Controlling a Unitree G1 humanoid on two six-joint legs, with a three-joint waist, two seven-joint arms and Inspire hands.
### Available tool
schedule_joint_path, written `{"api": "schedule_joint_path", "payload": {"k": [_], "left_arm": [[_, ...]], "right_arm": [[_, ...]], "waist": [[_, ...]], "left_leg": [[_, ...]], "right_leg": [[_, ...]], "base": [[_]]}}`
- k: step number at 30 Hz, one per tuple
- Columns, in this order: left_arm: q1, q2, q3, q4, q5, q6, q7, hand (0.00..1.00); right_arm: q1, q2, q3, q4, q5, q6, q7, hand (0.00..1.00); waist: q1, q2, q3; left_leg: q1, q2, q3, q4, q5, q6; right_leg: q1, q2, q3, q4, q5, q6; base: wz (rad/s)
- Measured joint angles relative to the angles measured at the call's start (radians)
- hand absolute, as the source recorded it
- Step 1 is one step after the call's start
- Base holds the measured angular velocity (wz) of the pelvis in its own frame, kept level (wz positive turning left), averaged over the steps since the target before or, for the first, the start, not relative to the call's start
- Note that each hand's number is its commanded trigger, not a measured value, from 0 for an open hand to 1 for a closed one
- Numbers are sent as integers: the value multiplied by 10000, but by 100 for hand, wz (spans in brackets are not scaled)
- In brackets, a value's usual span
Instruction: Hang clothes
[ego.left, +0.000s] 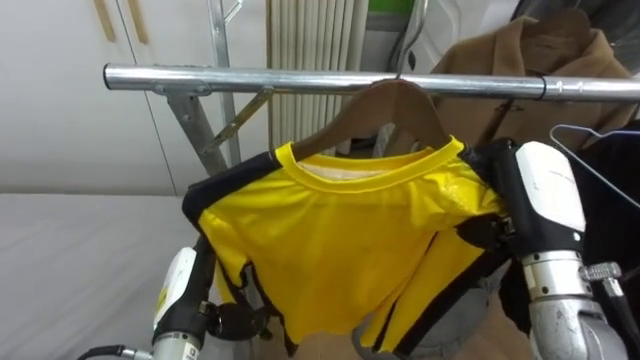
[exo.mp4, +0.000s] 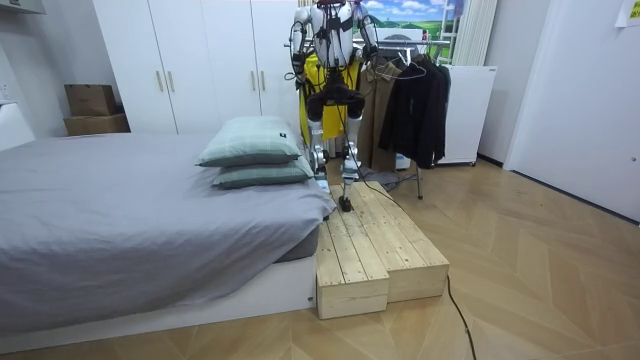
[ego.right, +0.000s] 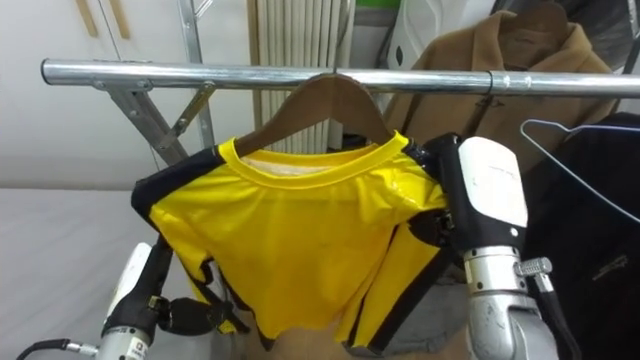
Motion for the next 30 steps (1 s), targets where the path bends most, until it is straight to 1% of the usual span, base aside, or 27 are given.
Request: {"api": "schedule_joint_path", "payload": {"k": [3, 5, 6, 9, 11, 15, 17, 21, 23, 30], "left_arm": [[-2, -9, 38, -1, -6, 1, 9, 0], [-2, -10, 39, -2, 28, 3, 9, 0], [-2, -11, 39, -2, 46, 3, 9, 0], [-1, -9, 43, -1, 58, 9, 9, 0], [-2, -8, 42, -1, 51, 9, 9, 0], [-1, -6, 43, -1, 47, 9, 9, 0], [-2, -8, 43, -1, 46, 9, 9, 0], [0, -11, 36, 5, 52, 12, -64, 0], [-1, -12, 35, 4, 55, 12, -91, 0], [-2, -11, 37, 2, 251, 19, -118, 0]], "right_arm": [[-63, -134, 0, 55, 390, 12, 76, 100], [-413, -151, -18, 436, 697, 71, 177, 100], [-445, -158, -20, 458, 738, 71, 186, 100], [-459, -159, -20, 457, 974, 65, 248, 100], [-461, -159, -20, 458, 1097, 67, 327, 100], [-461, -159, -20, 460, 1234, 77, 367, 100], [-503, -163, -18, 508, 1306, 93, 368, 100], [-879, -163, -6, 928, 1344, 157, 393, 100], [-880, -160, -3, 1133, 1345, 163, 395, 100], [-879, -159, 1, 1388, 1342, 163, 416, 100]], "waist": [[71, 17, 1], [85, 21, -2], [85, 23, -2], [137, 26, -4], [156, 24, -5], [193, 17, -7], [197, -1, -6], [200, -49, -20], [204, -101, -52], [195, -139, -48]], "left_leg": [[11, 5, -42, 1, 1, -2], [12, 12, -45, 1, 1, -2], [12, 11, -46, 1, 1, -2], [13, 10, -76, 1, 1, -2], [13, 10, -94, -3, 1, -2], [11, 6, -94, -8, 2, -3], [1, -3, -92, -9, 2, -3], [-68, -21, -82, -6, 2, -4], [-44, -20, -87, 5, 9, -9], [-20, -26, -81, 15, 31, -33]], "right_leg": [[27, -4, -189, -12, 0, -1], [27, -7, -202, -17, -1, -1], [27, -9, -204, -21, -1, -1], [40, -21, -270, -22, -1, -1], [47, -48, -460, -20, -1, -1], [47, -73, -533, -13, -1, -1], [23, -107, -677, 15, -1, -2], [-63, -128, -728, 27, 16, -31], [-25, -135, -751, 29, 21, -40], [-10, -137, -736, 33, 36, -65]], "base": [[0], [0], [0], [3], [5], [3], [2], [-2], [0], [0]]}}
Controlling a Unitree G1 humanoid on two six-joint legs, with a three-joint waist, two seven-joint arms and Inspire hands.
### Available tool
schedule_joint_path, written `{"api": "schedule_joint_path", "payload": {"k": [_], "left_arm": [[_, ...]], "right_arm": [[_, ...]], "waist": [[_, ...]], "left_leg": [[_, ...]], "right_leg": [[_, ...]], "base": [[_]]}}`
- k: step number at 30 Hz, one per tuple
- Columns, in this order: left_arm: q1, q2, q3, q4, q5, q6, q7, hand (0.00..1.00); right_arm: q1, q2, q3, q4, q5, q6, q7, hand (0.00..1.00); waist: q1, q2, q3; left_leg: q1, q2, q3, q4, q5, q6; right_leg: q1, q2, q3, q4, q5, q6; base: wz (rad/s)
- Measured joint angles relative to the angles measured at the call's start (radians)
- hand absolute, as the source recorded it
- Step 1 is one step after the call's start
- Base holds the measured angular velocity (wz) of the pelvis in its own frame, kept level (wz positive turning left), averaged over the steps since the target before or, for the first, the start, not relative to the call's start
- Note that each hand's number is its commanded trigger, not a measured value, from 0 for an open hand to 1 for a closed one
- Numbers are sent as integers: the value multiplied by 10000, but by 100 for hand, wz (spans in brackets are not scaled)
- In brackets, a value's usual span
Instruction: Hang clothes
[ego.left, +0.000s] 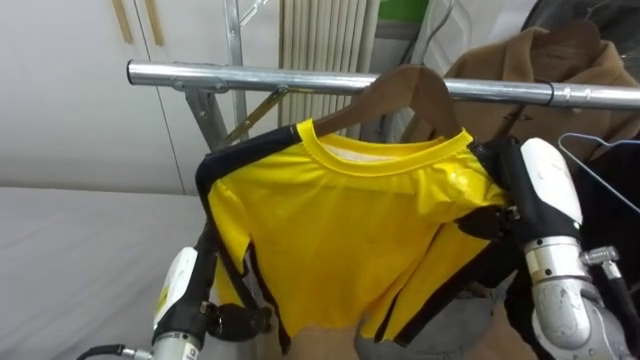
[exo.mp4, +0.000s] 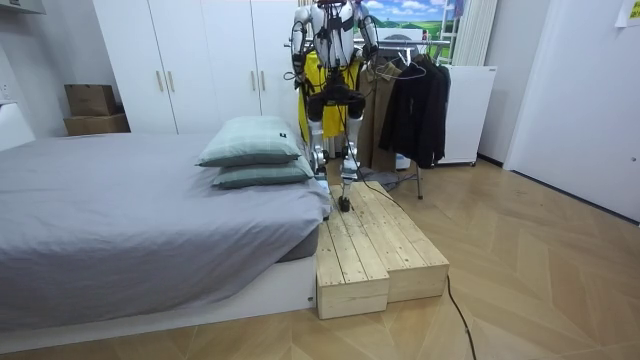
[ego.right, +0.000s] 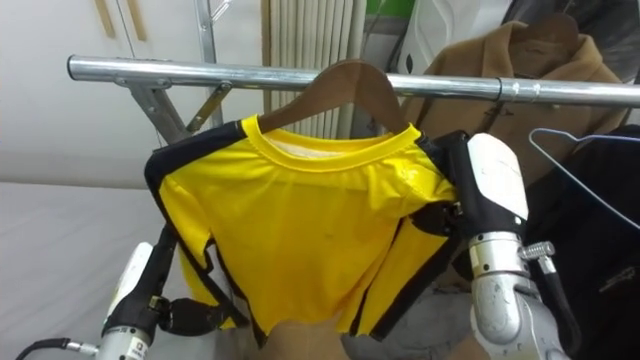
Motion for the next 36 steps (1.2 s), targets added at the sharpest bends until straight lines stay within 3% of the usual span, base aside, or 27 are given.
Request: {"api": "schedule_joint_path", "payload": {"k": [9, 20, 23, 36], "left_arm": [[-235, 1, 21, -3, 195, 0, -16, 0], [-309, -8, -68, 10, 179, 0, 0, 0], [-309, -14, -72, 11, 182, 1, 18, 0], [-303, -145, -101, 29, -19, 2, 284, 0]], "right_arm": [[-2, -2, 0, 286, 62, -116, 198, 100], [-3, 6, 254, 2038, 80, -452, 386, 100], [-2, 11, 361, 2706, 100, -317, 554, 100], [-39, 14, 555, 3266, 959, -455, 628, 100]], "waist": [[4, -31, -1], [94, -19, 6], [175, -4, 15], [261, 36, 24]], "left_leg": [[1, 4, -2, -2, 10, -7], [11, 4, 21, -2, 33, -15], [11, 9, 16, -2, 38, -21], [66, 15, -190, -4, 108, -77]], "right_leg": [[18, 1, -5, -29, 12, -20], [24, 5, -4, -49, 22, -36], [24, 5, -17, -40, 26, -43], [230, -6, -206, -226, 57, -90]], "base": [[0], [0], [0], [5]]}}
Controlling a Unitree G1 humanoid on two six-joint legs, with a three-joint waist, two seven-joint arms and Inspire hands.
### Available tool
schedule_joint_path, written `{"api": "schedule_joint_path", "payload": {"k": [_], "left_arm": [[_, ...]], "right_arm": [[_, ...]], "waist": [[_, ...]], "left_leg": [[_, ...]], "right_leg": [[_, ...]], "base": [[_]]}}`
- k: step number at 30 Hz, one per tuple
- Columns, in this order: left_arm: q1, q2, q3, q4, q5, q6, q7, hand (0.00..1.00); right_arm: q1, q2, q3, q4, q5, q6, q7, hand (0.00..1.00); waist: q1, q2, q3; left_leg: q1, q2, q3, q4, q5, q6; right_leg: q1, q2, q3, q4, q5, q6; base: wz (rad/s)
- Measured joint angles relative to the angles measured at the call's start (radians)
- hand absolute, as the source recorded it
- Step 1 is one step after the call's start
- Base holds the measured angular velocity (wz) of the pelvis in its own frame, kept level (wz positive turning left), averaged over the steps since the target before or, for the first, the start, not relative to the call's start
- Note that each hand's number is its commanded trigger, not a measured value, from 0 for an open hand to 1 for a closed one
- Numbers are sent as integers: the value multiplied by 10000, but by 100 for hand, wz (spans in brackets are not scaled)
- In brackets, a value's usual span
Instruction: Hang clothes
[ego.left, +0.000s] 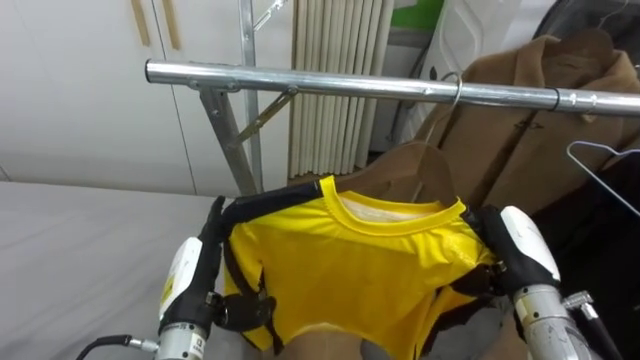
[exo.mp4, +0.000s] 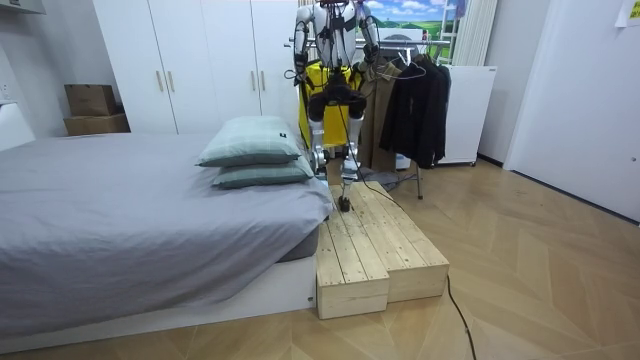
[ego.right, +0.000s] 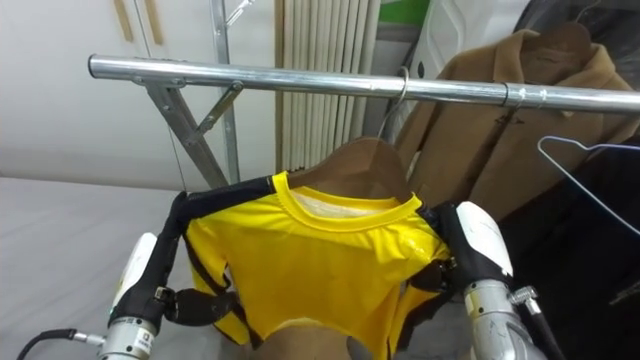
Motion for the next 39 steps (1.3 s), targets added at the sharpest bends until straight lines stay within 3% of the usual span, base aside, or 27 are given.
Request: {"api": "schedule_joint_path", "payload": {"k": [30, 39], "left_arm": [[15, 11, 29, 397, 7, 145, 86, 0], [15, 11, 28, 419, 9, 183, 35, 0]], "right_arm": [[69, 13, -3, 121, -26, -58, -124, 100], [96, 13, -4, 127, -45, -3, -120, 100]], "waist": [[-86, 58, -30], [-118, 108, -93]], "left_leg": [[135, -66, -206, 2, 41, -26], [164, -65, -244, 2, 42, -27]], "right_leg": [[246, -6, -107, -133, 23, -38], [296, -14, -181, -138, 23, -38]], "base": [[0], [0]]}}
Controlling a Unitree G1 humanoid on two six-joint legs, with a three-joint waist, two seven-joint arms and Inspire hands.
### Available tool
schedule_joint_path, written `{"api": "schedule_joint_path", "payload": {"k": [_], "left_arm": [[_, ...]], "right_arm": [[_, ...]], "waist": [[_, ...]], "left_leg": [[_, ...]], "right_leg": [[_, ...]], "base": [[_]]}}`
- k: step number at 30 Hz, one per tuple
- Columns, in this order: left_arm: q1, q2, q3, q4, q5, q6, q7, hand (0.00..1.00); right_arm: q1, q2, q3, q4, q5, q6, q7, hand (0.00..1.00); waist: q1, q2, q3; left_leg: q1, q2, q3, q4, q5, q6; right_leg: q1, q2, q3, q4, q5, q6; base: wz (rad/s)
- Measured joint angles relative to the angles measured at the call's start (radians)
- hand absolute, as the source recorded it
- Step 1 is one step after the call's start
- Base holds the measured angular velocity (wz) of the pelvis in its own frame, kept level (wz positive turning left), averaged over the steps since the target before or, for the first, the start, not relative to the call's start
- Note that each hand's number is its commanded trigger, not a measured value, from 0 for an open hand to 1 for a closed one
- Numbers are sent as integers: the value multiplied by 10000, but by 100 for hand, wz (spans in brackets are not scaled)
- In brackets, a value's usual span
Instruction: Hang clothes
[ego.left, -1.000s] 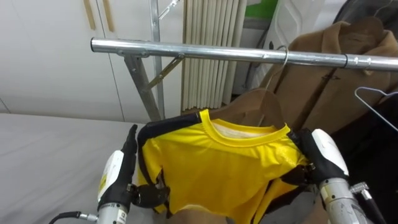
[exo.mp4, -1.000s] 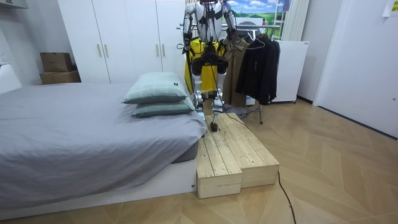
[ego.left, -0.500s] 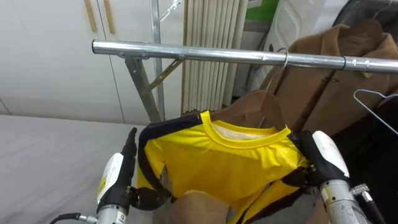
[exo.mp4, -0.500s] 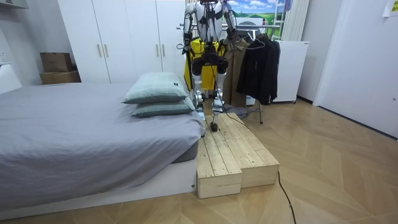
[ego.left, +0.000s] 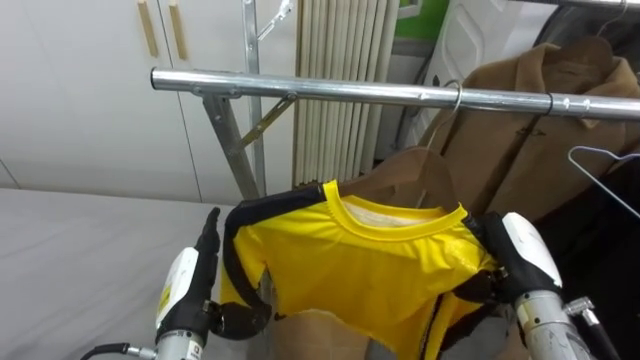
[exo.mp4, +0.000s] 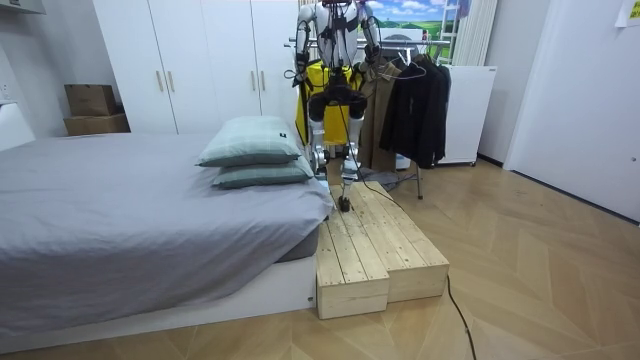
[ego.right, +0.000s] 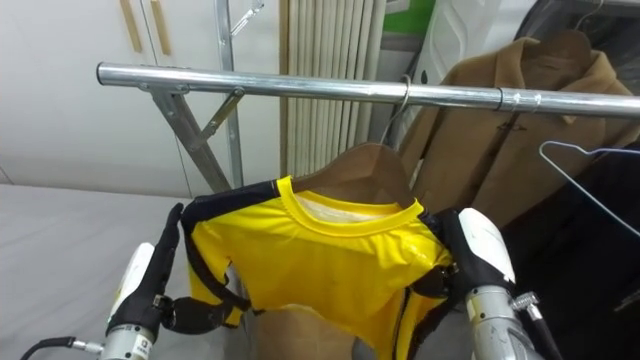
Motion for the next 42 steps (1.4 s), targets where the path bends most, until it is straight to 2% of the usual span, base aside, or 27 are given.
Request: {"api": "schedule_joint_path", "payload": {"k": [12, 21, 22, 23, 24, 25, 26, 28, 32, 42], "left_arm": [[-1, 0, -2, -1, -2, 2, -129, 0], [-36, 2, -27, -100, 111, 2, -142, 0], [-36, 1, -34, -161, 135, 2, -149, 0], [-36, 1, -33, -230, 155, 2, -150, 0], [-36, 2, -32, -260, 171, 2, -150, 0], [-36, 2, -32, -292, 184, 2, -150, 0], [-36, 1, -33, -310, 184, 2, -150, 0], [-36, 1, -35, -306, 183, 2, -150, 0], [-35, 1, -34, -284, 176, 2, -150, 0], [-35, 9, -28, -274, 171, 10, -150, 0]], "right_arm": [[1, 0, 0, -1, 3, 48, 39, 100], [0, 3, 0, -37, -77, 47, 115, 100], [0, 3, 0, -45, -120, 49, 112, 75], [0, 3, 0, -56, -136, 49, 111, 59], [0, 3, -1, -57, -138, 49, 110, 15], [0, 3, -1, -62, -139, 49, 110, 5], [0, 3, -1, -71, -137, 50, 111, 0], [1, 2, -1, -69, -155, 61, 115, 0], [8, 1, -2, -14, -96, 355, 236, 0], [20, 3, -2, -8, -168, 374, 351, 0]], "waist": [[-38, -3, -1], [-206, -9, 4], [-210, -8, 4], [-214, -8, 4], [-217, -7, 3], [-224, -2, 2], [-233, -1, 3], [-232, 1, 4], [-221, 12, 8], [-222, 56, 9]], "left_leg": [[7, -6, -20, 0, 1, -1], [-15, -23, -11, -1, 2, 0], [-20, -23, -10, -1, 2, 0], [-21, -23, -10, -1, 2, 0], [-22, -24, -10, -1, 2, 1], [-20, -23, -10, -1, 3, 1], [-20, -23, -1, -2, 3, 1], [-12, -23, 16, -6, 3, 1], [-17, -25, 17, -13, 3, 2], [-102, -24, 19, -27, 3, 1]], "right_leg": [[11, -15, 11, 4, 0, 0], [-26, -20, 54, 6, -2, 3], [-31, -20, 55, 5, -2, 3], [-33, -19, 56, 5, -2, 3], [-32, -19, 58, 3, -2, 3], [-30, -19, 60, 3, -2, 3], [-33, -17, 67, 3, -2, 3], [-32, -12, 82, 3, -2, 3], [-53, -11, 96, 4, -2, 3], [-139, -2, 113, -1, -2, 3]], "base": [[0], [0], [0], [0], [0], [0], [0], [0], [0], [0]]}}
